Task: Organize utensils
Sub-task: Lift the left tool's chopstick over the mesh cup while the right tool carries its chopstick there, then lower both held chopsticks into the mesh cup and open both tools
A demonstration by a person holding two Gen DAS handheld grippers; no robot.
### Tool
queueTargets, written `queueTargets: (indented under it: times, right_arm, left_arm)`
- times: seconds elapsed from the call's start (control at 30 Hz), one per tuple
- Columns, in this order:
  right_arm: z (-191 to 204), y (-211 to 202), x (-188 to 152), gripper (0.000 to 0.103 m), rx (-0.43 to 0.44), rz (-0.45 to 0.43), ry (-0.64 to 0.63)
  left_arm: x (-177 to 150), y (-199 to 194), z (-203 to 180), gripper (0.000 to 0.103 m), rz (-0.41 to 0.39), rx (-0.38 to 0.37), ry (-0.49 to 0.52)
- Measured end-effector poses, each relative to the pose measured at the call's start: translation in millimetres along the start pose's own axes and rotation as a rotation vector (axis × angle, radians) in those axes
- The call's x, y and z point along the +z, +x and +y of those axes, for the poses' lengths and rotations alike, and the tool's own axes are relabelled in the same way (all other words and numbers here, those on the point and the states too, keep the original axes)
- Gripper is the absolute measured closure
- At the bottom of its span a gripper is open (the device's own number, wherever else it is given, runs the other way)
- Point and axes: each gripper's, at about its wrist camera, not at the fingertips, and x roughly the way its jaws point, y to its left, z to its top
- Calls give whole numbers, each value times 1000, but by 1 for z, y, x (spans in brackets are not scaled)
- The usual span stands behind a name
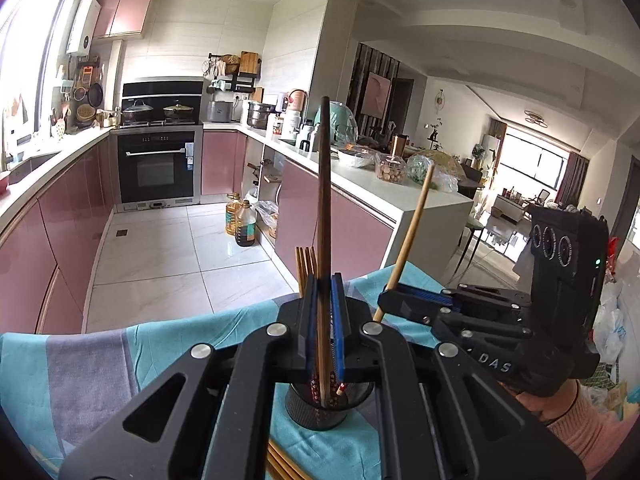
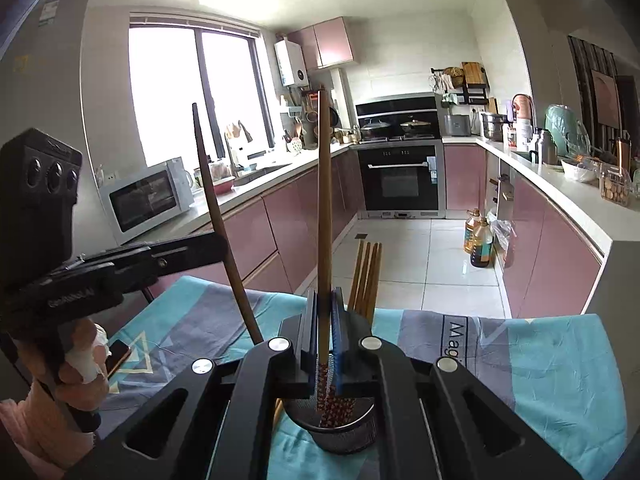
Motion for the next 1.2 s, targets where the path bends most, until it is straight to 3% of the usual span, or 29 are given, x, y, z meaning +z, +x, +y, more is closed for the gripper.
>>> queueTargets:
  times: [0.37,0.57,0.73,0.93,1.2]
  right_arm:
    - [-8,16,-14,97,-8,55,35]
    - [-10,24,-20,97,-3,103,36]
    - [-16,36,-26,97,-4,165,53]
    - [-25,48,-29,97,-22,201,80]
    - [-28,56,-33,95,-39,212,105]
  left_arm:
    - [-1,7,1,96,24,-3,2]
    - [-7,12,1,96,88,4,35]
    - [-15,26,-1,96,186,1,59]
    - [-21,51,2,96,284,-7,38]
    - [-32,80,12,96,343,7,0]
